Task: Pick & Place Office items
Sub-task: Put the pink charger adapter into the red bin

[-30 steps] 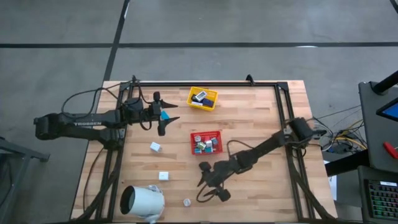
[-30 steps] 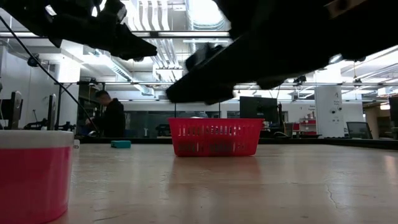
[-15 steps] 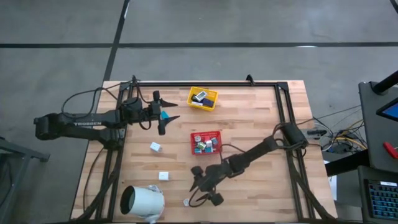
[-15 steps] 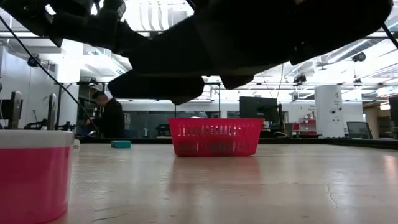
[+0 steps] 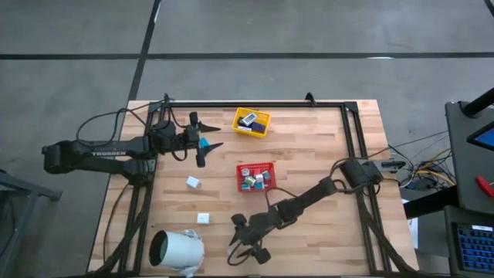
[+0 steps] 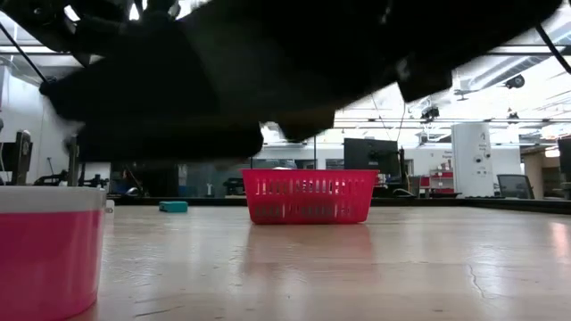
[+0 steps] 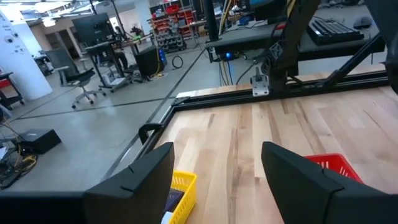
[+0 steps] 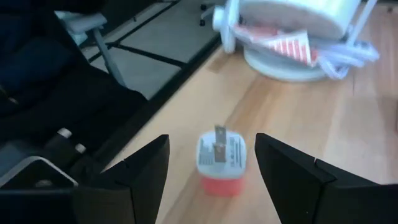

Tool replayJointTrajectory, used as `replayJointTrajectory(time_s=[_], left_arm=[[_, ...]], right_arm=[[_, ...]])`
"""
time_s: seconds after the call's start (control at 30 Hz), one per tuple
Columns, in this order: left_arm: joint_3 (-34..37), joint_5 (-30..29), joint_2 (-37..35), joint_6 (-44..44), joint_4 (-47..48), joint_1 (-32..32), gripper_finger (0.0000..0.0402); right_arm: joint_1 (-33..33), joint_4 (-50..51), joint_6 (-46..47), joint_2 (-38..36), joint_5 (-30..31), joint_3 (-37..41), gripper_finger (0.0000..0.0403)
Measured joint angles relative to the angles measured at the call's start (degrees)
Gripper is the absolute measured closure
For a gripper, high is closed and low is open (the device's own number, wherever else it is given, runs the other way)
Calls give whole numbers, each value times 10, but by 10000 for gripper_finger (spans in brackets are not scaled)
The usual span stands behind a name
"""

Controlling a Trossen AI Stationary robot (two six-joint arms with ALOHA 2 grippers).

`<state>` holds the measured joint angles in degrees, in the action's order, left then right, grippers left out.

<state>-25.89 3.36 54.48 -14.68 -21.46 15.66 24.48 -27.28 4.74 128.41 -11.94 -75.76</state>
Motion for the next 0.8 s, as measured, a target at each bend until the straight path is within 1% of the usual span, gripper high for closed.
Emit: replayJointTrajectory(time_s=[0.07,0.2,0.8], left_arm=[[0,0,0,1,-2,0,155],[0,0,-2,1,-3,0,155],[0,0,-3,-1,-9,0,156]], right_arm=[[0,8,6,11,2,-8,170],[1,29,10,19,28,-20,170],[3,32,26,21,29,-18,170]])
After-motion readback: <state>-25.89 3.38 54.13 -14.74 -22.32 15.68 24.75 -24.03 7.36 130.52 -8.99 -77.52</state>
